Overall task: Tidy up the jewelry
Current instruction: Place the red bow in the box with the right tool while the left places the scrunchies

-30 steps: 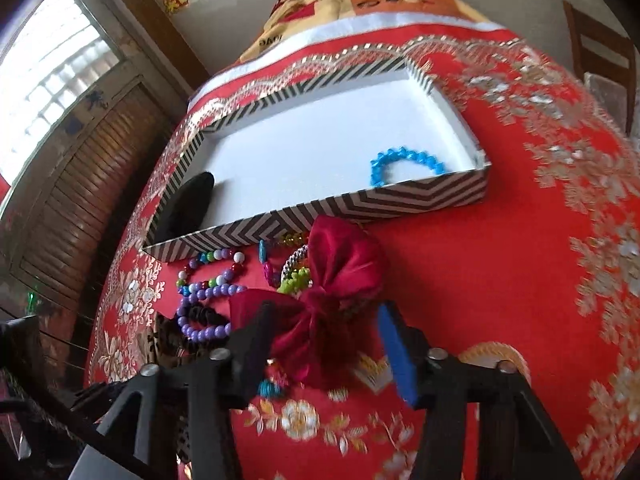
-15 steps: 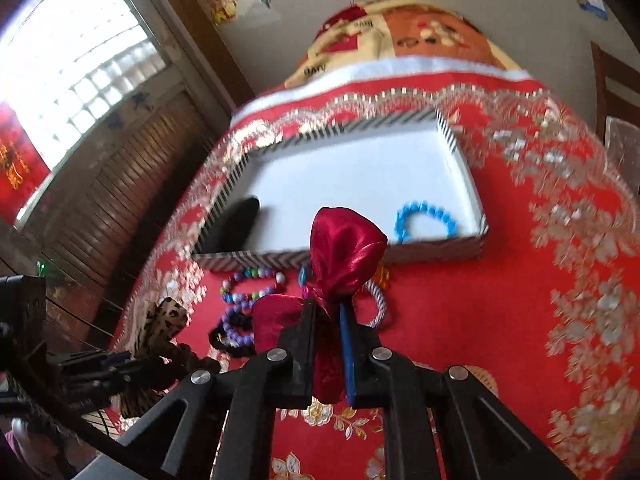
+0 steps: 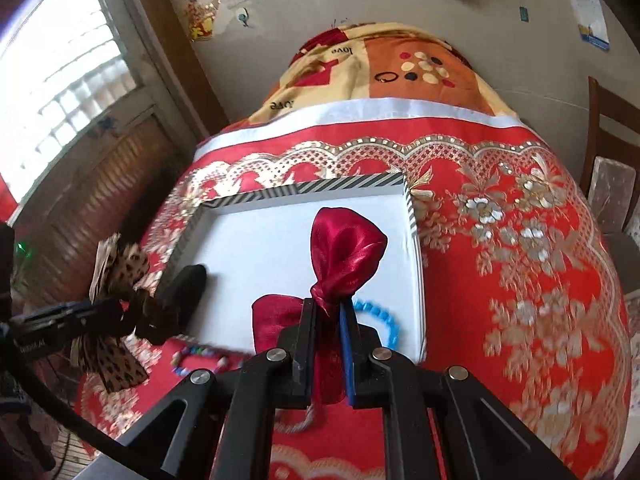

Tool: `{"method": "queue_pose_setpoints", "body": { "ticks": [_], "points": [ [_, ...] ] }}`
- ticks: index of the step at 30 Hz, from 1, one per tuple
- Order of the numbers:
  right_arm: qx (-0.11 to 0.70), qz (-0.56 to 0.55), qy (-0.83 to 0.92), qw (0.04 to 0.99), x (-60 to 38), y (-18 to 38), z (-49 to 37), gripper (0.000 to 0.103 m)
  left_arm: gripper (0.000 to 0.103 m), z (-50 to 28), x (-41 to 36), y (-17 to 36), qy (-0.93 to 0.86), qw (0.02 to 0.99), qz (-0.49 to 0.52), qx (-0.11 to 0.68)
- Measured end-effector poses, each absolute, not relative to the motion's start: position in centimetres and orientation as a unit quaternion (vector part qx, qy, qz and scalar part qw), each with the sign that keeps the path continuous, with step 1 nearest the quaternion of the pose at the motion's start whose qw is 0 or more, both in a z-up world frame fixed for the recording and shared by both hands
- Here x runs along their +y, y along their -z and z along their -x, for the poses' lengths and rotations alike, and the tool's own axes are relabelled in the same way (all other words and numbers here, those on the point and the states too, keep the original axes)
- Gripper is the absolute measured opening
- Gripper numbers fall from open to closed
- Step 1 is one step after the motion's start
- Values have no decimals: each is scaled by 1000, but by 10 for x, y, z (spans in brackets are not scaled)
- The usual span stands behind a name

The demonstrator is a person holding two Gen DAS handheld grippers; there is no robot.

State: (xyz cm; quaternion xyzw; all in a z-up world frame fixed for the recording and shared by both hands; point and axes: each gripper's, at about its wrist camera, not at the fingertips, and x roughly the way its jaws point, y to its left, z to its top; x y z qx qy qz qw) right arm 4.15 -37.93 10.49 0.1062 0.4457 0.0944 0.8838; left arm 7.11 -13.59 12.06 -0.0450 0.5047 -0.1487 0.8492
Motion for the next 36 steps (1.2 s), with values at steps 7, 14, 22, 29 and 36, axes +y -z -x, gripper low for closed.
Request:
{"method": "queue_pose_setpoints", "body": {
  "ticks": [7, 14, 22, 29, 36],
  "points": [
    [478, -108, -104, 865, -386, -65, -102, 10, 24, -131, -148, -70, 98, 830, 46, 548],
    [507, -104, -113, 848, -388, -26, -143, 10, 27, -153, -143, -46, 61, 825, 60, 559],
    [503, -131, -122, 846, -396, -24, -143, 45, 53, -154, -135, -50, 74, 831, 96, 542],
    [479, -133, -122, 859, -386, -55, -101, 45, 53, -126, -132, -74, 71, 848, 65, 520],
    [458, -131, -115, 872, -372, -85, -50, 45, 53, -80, -123, -84, 62, 858, 37, 509]
  ]
}}
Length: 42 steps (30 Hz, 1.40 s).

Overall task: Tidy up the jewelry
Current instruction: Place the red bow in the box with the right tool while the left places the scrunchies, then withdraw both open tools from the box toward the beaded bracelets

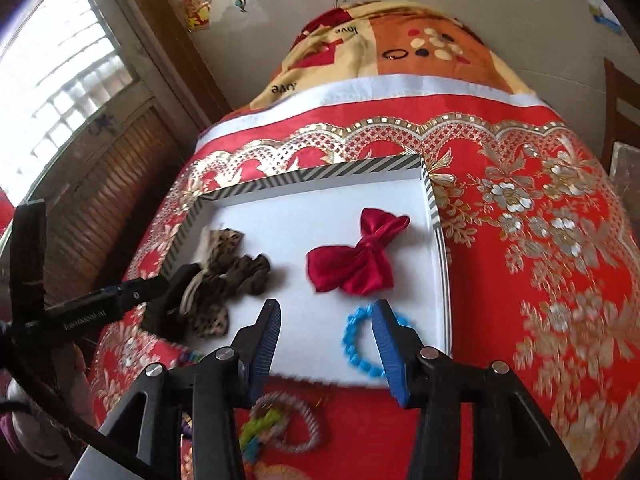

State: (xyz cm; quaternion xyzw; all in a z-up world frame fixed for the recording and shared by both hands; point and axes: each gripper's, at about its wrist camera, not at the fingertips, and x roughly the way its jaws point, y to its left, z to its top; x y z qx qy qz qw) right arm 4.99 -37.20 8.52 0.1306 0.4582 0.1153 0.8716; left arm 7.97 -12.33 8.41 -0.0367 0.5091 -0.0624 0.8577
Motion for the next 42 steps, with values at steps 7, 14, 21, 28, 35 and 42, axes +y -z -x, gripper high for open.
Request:
{"method": "queue_pose_setpoints", "body": {
  "ticks": [7, 14, 21, 28, 35, 42],
  "points": [
    [450, -121, -105, 879, -352, -99, -2, 45, 53, -30, -110, -94, 60, 868, 20, 493],
    [453, -119, -90, 879, -330, -97, 39, 45, 53, 10, -94, -99, 65, 873, 16, 484],
    [448, -101, -73, 885, -309, -100, 74, 45, 53, 38, -77, -98, 70, 870, 27, 487],
    [454, -108, -62, 882, -307, -98, 95, 45, 53, 54, -70, -96, 76, 866, 30, 493],
    [454, -111, -56, 882, -306, -99, 108, 45, 53, 63, -70, -97, 83, 865, 30, 494],
    [453, -113, -57, 882, -304, -100, 112, 45, 53, 67, -74, -95, 85, 864, 22, 496]
  ]
}}
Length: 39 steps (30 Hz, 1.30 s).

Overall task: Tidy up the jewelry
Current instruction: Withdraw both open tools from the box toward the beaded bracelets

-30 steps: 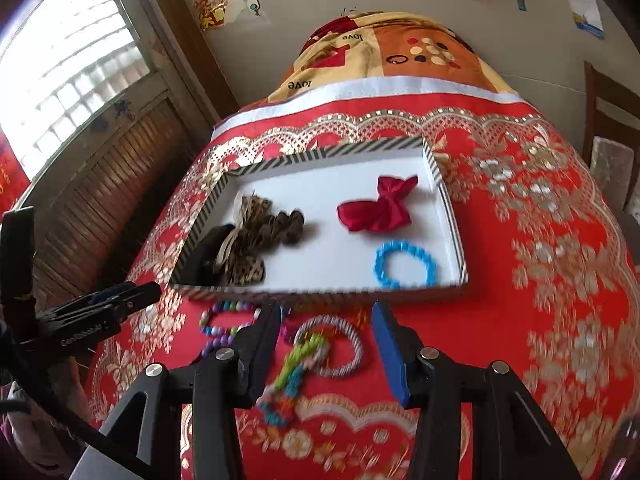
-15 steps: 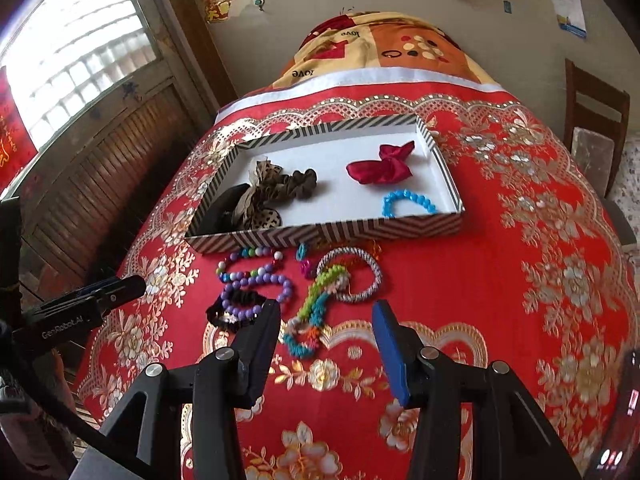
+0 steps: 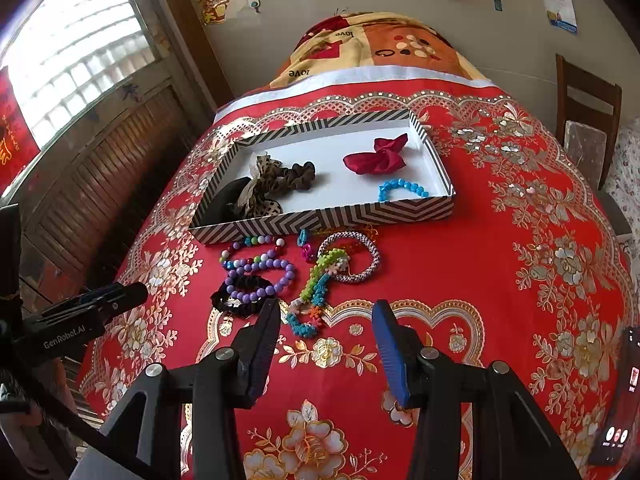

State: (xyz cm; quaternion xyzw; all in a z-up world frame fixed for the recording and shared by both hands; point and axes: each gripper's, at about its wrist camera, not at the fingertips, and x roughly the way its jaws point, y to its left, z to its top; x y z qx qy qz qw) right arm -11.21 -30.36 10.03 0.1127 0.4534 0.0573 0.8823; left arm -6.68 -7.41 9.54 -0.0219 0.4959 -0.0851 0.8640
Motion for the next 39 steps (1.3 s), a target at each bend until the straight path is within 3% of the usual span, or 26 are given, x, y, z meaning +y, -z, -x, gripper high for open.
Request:
{"method": "queue_pose_setpoints", "body": {
  "ticks": [39],
  "points": [
    [480, -116, -68, 867, -334, -52, 57, 46, 53, 6, -73, -57, 64, 829, 94, 547]
  ]
}}
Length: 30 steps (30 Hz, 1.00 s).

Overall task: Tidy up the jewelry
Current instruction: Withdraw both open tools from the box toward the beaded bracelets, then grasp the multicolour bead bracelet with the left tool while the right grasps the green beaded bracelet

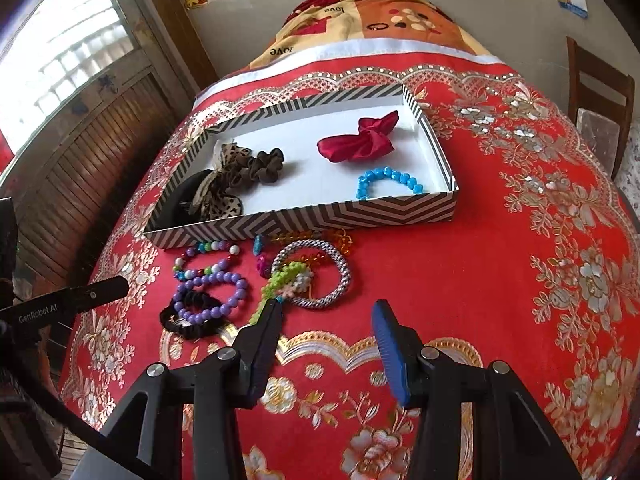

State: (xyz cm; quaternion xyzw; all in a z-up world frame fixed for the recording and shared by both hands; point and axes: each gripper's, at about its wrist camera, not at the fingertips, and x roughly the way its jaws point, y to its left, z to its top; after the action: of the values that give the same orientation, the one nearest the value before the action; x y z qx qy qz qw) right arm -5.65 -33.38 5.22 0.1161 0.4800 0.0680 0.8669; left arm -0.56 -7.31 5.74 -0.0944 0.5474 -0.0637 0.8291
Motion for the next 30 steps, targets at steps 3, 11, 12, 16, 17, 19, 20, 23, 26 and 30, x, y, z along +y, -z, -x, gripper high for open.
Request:
{"method": "queue_pose_setpoints", "body": {
  "ticks": [3, 11, 12, 16, 17, 19, 20, 23, 26, 30],
  "points": [
    [481, -119, -80, 865, -334, -49, 49, 45, 53, 1, -75, -55, 59, 829, 93, 549],
    [496, -125, -135, 848, -315, -38, 24, 37, 53, -15, -79, -45, 47, 824, 96, 557],
    [499, -126, -137, 847, -314, -36, 20, 37, 53, -18, -80, -43, 45, 823, 95, 558],
    [509, -144, -144, 836, -314, -23, 7, 37, 53, -28, -87, -36, 44, 821, 89, 562],
    [510, -148, -145, 835, -315, -21, 5, 37, 53, -31, -89, -34, 44, 821, 86, 562],
    [509, -158, -148, 833, -318, -17, 3, 30, 53, -36, -93, -30, 41, 820, 79, 565],
    [509, -162, -152, 831, -318, -15, 2, 28, 53, -40, -95, -27, 38, 820, 76, 566],
    [509, -165, -161, 830, -320, -12, 2, 19, 53, -48, -101, -21, 36, 817, 66, 572],
    [499, -170, -166, 833, -325, -17, 7, 11, 50, -51, -108, -15, 42, 812, 58, 580],
    [485, -184, -178, 836, -334, -32, 14, 11, 14, -54, -108, -14, 53, 815, 62, 574]
  ]
}}
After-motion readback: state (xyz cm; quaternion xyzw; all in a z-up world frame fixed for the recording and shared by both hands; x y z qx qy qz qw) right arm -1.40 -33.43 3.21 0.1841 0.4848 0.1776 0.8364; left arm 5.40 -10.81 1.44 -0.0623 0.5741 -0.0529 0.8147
